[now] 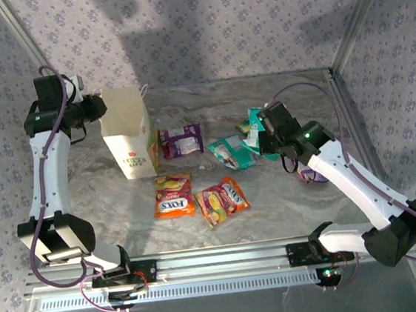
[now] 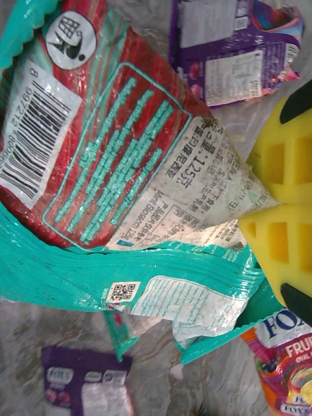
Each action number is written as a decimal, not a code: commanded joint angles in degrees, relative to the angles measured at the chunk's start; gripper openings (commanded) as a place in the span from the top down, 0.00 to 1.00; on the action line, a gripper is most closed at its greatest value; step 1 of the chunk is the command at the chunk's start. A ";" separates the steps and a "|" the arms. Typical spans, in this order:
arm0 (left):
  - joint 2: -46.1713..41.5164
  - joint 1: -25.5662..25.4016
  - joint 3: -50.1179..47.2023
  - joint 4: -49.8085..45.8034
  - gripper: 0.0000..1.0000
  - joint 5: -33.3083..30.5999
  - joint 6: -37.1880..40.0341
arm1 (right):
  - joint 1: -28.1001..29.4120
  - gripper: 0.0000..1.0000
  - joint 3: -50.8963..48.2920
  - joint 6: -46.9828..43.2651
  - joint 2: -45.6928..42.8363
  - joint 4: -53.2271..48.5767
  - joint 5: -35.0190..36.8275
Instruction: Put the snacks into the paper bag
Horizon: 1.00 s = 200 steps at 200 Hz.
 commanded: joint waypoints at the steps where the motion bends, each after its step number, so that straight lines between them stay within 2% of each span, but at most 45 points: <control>1: -1.90 0.58 -0.60 2.46 0.70 1.71 -1.61 | 0.77 1.00 4.67 -3.91 0.36 1.35 3.06; 42: -3.75 3.24 -4.63 5.63 0.70 4.68 -4.49 | 2.59 1.00 10.05 -6.10 1.92 4.80 2.68; 96: -5.63 7.42 -10.18 11.10 0.78 10.34 -9.90 | 4.68 1.00 17.90 -8.37 4.17 10.55 1.67; 200: -8.50 7.95 -15.20 14.15 0.84 11.45 -13.39 | 11.70 1.00 36.77 -15.58 16.74 11.11 0.60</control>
